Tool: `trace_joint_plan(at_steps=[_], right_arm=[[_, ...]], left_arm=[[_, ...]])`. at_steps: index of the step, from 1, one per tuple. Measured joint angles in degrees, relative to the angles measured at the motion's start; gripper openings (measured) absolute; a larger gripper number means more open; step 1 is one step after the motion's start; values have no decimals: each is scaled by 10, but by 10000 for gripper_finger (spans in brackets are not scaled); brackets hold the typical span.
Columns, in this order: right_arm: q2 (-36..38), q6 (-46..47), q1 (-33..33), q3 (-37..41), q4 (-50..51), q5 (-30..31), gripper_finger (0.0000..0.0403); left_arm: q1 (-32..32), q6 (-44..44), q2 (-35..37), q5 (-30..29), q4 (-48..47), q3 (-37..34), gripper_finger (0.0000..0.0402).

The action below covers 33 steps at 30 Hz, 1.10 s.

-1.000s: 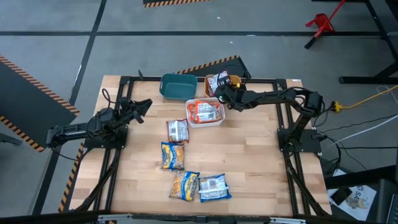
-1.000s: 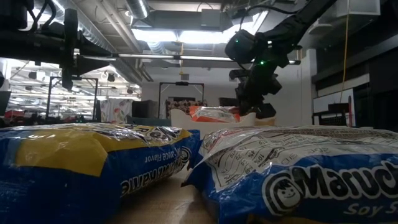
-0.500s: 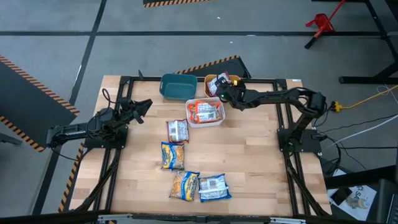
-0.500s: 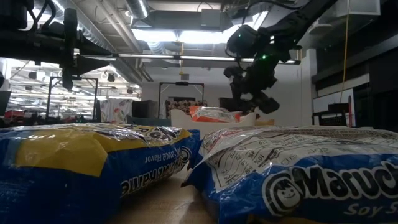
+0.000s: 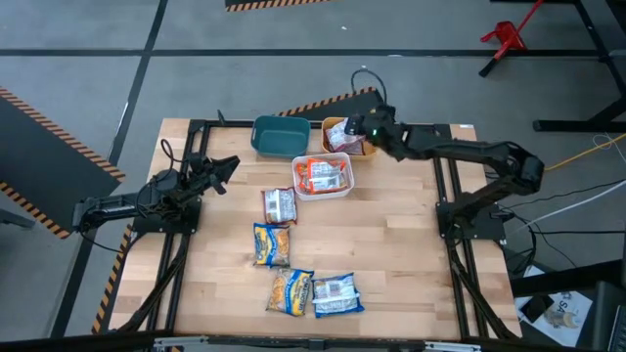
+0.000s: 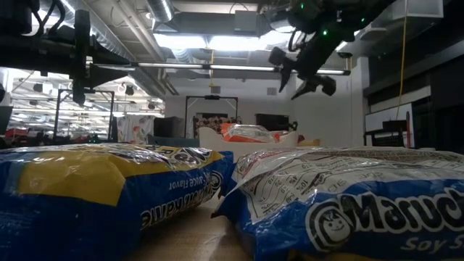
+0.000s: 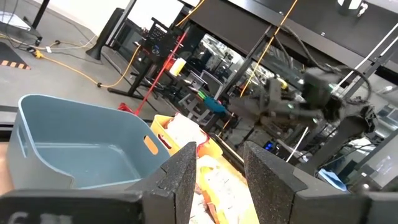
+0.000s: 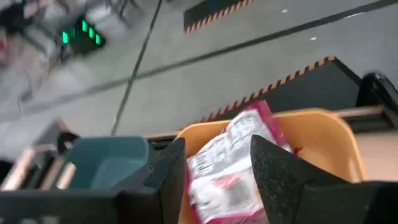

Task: Sort Maruchan noodles
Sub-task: Put the bottom red noodle pack into the yellow bin

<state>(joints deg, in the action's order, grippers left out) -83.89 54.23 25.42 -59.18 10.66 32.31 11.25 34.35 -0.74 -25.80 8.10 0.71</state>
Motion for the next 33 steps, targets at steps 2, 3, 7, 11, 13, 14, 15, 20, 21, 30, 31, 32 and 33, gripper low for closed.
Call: trace_joint_plan(at_steps=[2,3,7,11,13,14,15,20,21,30,31,32,33], right_arm=[[-6,-49,33,-2,1,-59,155],[-13,-72,48,-2,-1,-85,150],[-46,-117,92,-2,13,-171,132],[-81,-143,111,-2,25,-204,120],[-95,-151,111,-2,28,-204,117],[-102,-154,111,-2,29,-205,116],[-108,-155,110,-2,32,-208,115],[-116,-156,109,-2,59,-245,114],[-116,-156,107,-2,70,-249,114],[-100,-156,85,-2,97,-277,114],[-92,-156,82,-7,99,-278,114],[-84,-159,79,-12,103,-278,114],[-76,-168,79,-19,105,-279,114]], left_arm=[[0,0,0,0,0,0,127],[0,0,0,0,0,0,127],[0,0,0,0,0,0,127],[0,0,0,-1,0,0,127],[0,0,0,-2,0,0,127],[0,0,0,-2,0,0,127],[0,0,0,-2,0,0,127],[0,1,0,-2,0,0,127],[0,1,0,-2,0,0,127],[0,8,0,5,0,0,127],[0,12,0,7,0,0,127],[0,14,0,10,0,0,127],[0,16,0,14,0,0,127]])
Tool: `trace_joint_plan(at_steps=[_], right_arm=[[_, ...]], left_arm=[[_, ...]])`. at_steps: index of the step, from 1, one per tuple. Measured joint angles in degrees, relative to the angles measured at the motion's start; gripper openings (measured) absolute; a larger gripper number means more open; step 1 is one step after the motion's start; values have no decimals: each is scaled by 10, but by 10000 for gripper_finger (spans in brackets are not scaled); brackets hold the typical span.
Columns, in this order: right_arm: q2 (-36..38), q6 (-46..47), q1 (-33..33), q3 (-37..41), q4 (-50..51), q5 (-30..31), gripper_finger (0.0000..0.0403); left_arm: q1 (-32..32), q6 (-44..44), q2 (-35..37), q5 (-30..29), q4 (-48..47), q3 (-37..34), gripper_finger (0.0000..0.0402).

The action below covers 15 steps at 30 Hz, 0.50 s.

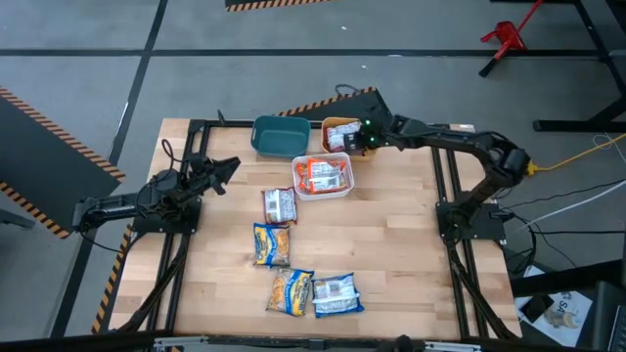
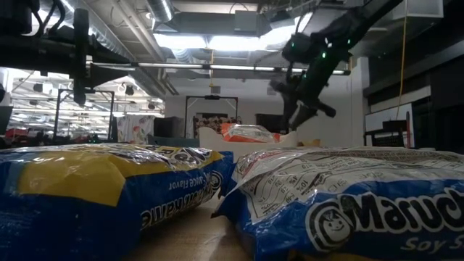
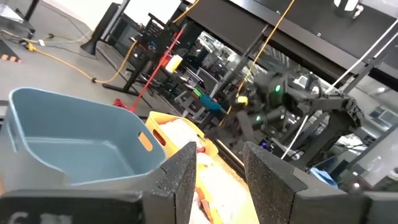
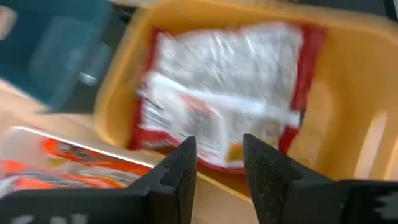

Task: Sort Maruchan noodles
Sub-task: Put the bottom red noodle pack into the yellow bin, then put the red noodle pack into the yellow bin

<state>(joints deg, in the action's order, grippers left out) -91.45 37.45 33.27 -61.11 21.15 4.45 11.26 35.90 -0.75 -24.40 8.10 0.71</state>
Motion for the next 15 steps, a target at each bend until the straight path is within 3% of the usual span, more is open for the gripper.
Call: trace_joint_plan(at_steps=[4,10,12,15], right_arm=[[29,-45,-27,-34,0,-28,114],[40,-124,-135,-67,6,-151,114],[38,-139,-187,-67,6,-152,114],[34,-161,-259,-68,37,-104,114]], left_arm=[[0,0,0,21,0,0,127],[0,2,0,71,0,0,127],[0,2,0,92,2,0,127],[0,12,0,115,13,0,127]])
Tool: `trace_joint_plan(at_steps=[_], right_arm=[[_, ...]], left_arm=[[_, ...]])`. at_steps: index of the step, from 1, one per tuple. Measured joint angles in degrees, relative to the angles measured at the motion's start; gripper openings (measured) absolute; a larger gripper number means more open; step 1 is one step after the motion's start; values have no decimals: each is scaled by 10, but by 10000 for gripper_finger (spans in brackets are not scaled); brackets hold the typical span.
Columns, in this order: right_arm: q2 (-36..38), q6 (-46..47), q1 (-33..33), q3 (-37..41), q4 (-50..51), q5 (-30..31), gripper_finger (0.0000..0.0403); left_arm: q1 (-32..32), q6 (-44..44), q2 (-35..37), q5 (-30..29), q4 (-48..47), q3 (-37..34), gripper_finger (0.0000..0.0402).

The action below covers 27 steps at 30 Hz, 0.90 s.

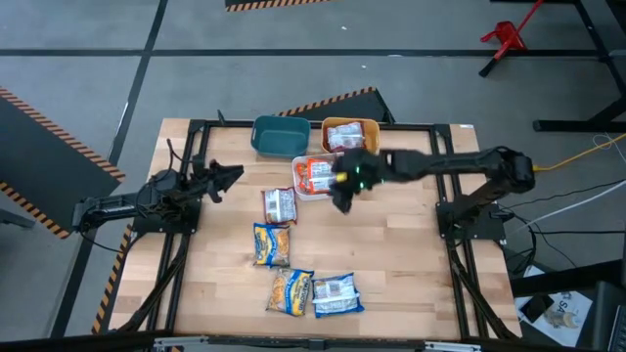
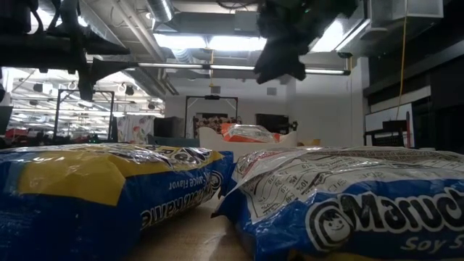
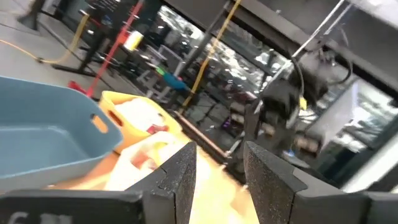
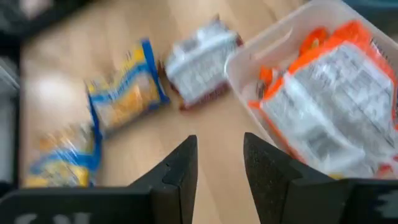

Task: Sort Maruchan noodles
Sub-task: Put the red noodle pack into the yellow bin

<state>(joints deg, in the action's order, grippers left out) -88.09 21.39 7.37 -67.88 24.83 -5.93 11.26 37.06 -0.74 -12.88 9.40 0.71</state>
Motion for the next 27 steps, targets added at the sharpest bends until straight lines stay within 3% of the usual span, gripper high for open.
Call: trace_joint_plan(at_steps=[4,10,15,19,24,27], right_arm=[[0,11,-67,0,47,86,114],[0,52,-136,0,58,133,120],[0,53,-173,0,90,210,149],[0,76,-176,0,134,219,188],[0,102,-175,0,147,219,236],[0,102,-175,0,147,219,257]], left_arm=[[0,42,0,2,14,0,127],[0,75,0,-13,39,0,127],[0,80,0,10,35,0,127],[0,109,-5,21,-11,0,128],[0,196,-43,117,-49,0,130],[0,231,-75,146,-59,4,139]])
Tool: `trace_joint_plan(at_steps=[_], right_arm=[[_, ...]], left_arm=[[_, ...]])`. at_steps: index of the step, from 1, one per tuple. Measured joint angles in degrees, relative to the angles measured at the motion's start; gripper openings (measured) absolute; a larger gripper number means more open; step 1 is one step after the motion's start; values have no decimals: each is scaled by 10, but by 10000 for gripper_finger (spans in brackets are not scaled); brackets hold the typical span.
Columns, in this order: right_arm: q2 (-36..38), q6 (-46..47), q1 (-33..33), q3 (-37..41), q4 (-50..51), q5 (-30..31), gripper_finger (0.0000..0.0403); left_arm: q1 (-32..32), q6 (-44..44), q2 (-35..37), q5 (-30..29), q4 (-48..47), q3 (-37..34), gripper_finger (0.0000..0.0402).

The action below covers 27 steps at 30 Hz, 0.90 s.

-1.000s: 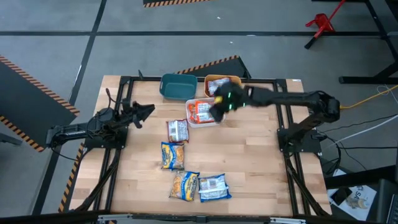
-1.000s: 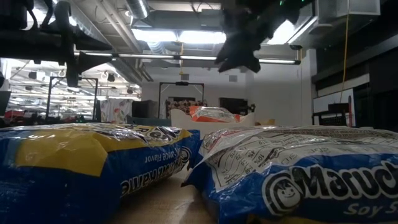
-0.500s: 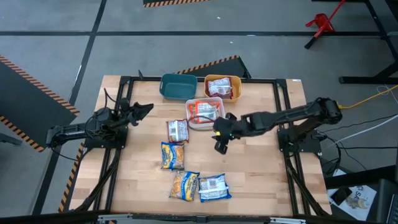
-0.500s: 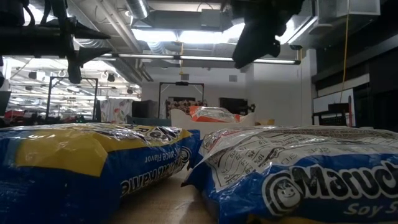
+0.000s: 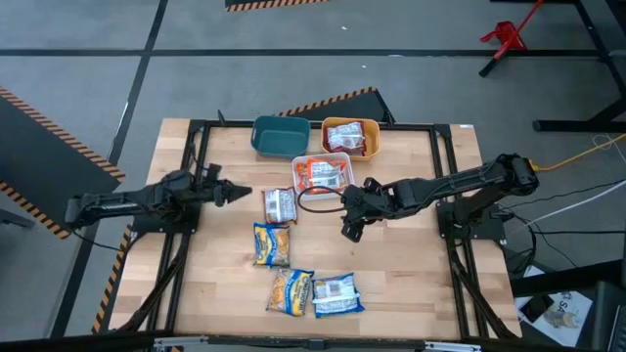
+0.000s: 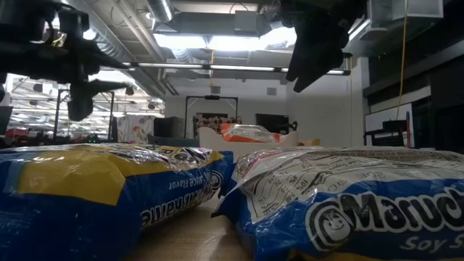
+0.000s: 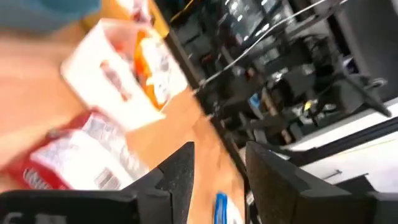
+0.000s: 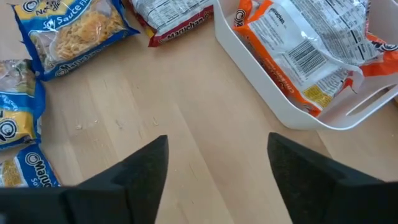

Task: Sort Maruchan noodles
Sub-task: Put the red noodle pack into the yellow bin

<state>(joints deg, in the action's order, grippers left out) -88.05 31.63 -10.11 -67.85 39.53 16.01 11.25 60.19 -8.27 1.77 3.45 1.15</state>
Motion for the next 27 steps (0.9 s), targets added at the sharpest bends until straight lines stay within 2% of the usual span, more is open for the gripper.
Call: trace_joint_plan(at_steps=[4,9,11,18,23,27], right_arm=[[0,1,0,0,0,9,273],[0,1,0,0,6,20,275],[0,1,0,0,6,22,276],[0,42,0,0,7,35,276],[0,83,0,0,7,35,276],[0,115,0,0,7,39,276]], left_arm=[[0,-34,-59,-1,-48,21,142],[12,-67,-153,-103,-136,56,140],[22,-93,-196,-135,-139,68,140],[42,-246,-320,-264,-121,104,140],[30,-263,-399,-231,-32,104,140],[9,-297,-466,-254,44,105,140]])
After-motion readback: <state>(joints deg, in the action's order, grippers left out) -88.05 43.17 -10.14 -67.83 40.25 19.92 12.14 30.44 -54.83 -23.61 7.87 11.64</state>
